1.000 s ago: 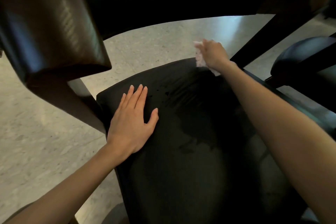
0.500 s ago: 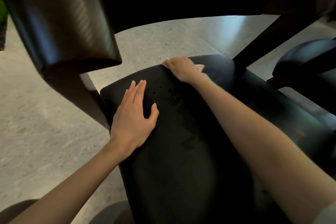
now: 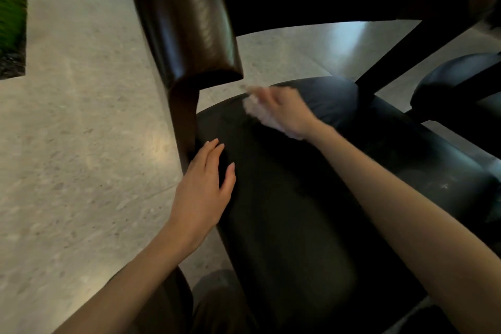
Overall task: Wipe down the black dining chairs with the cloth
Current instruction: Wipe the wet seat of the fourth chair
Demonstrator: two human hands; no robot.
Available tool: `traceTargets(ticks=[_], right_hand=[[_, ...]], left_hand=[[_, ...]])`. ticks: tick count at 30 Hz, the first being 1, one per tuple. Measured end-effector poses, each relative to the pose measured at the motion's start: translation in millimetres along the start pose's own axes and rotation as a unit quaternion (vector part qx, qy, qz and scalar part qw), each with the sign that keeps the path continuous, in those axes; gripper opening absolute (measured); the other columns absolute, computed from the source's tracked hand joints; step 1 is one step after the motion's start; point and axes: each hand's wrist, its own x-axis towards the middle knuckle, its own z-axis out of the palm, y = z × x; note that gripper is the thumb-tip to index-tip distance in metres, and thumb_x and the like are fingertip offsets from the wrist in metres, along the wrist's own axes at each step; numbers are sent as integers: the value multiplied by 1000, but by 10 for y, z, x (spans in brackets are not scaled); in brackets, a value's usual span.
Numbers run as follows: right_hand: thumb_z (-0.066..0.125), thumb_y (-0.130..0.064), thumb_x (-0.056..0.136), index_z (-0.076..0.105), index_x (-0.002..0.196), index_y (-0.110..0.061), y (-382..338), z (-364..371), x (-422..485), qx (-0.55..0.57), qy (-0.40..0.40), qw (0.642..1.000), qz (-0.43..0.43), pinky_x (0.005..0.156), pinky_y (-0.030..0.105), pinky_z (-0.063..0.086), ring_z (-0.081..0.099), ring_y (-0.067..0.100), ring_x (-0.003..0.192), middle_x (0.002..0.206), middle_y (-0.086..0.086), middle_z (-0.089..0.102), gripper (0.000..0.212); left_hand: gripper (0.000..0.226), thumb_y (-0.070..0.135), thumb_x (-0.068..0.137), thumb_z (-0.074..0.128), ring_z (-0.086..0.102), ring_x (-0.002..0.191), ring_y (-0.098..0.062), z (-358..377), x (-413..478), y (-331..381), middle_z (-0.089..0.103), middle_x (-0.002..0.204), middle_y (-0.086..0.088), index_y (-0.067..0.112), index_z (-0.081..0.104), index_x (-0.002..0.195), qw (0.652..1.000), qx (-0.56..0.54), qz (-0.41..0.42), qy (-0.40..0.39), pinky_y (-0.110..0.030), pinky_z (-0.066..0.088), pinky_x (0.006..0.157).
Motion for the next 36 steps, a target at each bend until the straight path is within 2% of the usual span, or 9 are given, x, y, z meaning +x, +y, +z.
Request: traceTargets(ticks=[2, 4, 6, 10, 17, 24, 28, 33, 36], right_hand=[[31, -39, 105, 63, 104, -28, 129, -138, 95, -22, 75, 995, 60, 69, 35, 49, 63, 7, 73, 82, 2, 64, 33], [25, -40, 106, 53, 134, -25, 278, -182, 229, -124, 53, 986, 96, 103, 48, 42, 53, 27, 124, 130, 8, 59, 42], [23, -35, 107, 43, 144, -20, 406, -178, 384, -208, 43, 969, 124, 117, 49, 19, 26, 33, 144, 150, 10, 40, 44], [37, -15, 103, 51, 131, -7, 588, -110, 615, -288, 124, 930, 190, 115, 49, 24, 38, 36, 134, 133, 16, 53, 32], [42, -23, 101, 58, 120, -6, 603, -92, 767, -262, -60, 940, 210, 80, 38, 40, 57, 36, 103, 116, 18, 61, 31], [32, -28, 106, 54, 85, -11, 71, 280, 590, -192, -91, 973, 91, 71, 34, 39, 52, 20, 69, 74, 4, 52, 35], [32, -31, 106, 45, 71, -35, -258, 414, 273, -159, -115, 980, 20, 82, 36, 42, 53, 9, 69, 70, -10, 51, 37], [28, -36, 105, 63, 122, -27, -487, 620, -179, -130, -156, 978, -55, 110, 42, 33, 54, 17, 125, 129, 2, 63, 40], [31, -34, 106, 61, 127, -17, -633, 594, -469, -115, -153, 980, -54, 104, 43, 40, 63, 13, 106, 114, 1, 69, 40]], left_hand=[[52, 40, 98, 40, 38, 136, -12, -18, -35, -38, 35, 151, 3, 16, 40, 144, 1000, 15, 6, 3, -23, 32, 108], [53, 42, 97, 40, 44, 131, -13, -50, -63, -58, 42, 146, 1, 15, 44, 142, 999, 40, 17, 1, -22, 38, 103], [54, 43, 95, 41, 45, 132, -15, -88, -53, -67, 45, 145, -1, 15, 46, 142, 997, 68, 36, -7, -23, 38, 103], [56, 45, 95, 41, 41, 135, -13, -126, 12, -94, 45, 146, 1, 17, 44, 143, 994, 91, 48, -30, -25, 35, 108], [51, 41, 90, 47, 60, 116, -23, -59, -1, -134, 63, 126, -8, 8, 61, 127, 992, 108, 61, -10, -31, 49, 93], [54, 42, 93, 41, 52, 127, -21, -60, -41, -139, 56, 137, -8, 10, 55, 134, 993, 95, 64, -3, -25, 30, 102], [54, 44, 97, 38, 30, 141, -10, -112, -50, -184, 36, 152, 2, 19, 40, 145, 994, 67, 79, -25, -19, 17, 108], [50, 43, 96, 48, 39, 136, -9, -181, -176, -273, 43, 148, 4, 21, 47, 140, 995, 44, 82, -25, -22, 29, 107], [48, 43, 96, 50, 50, 127, -12, -190, -283, -310, 48, 144, 2, 19, 51, 138, 996, 35, 79, -21, -19, 35, 100]])
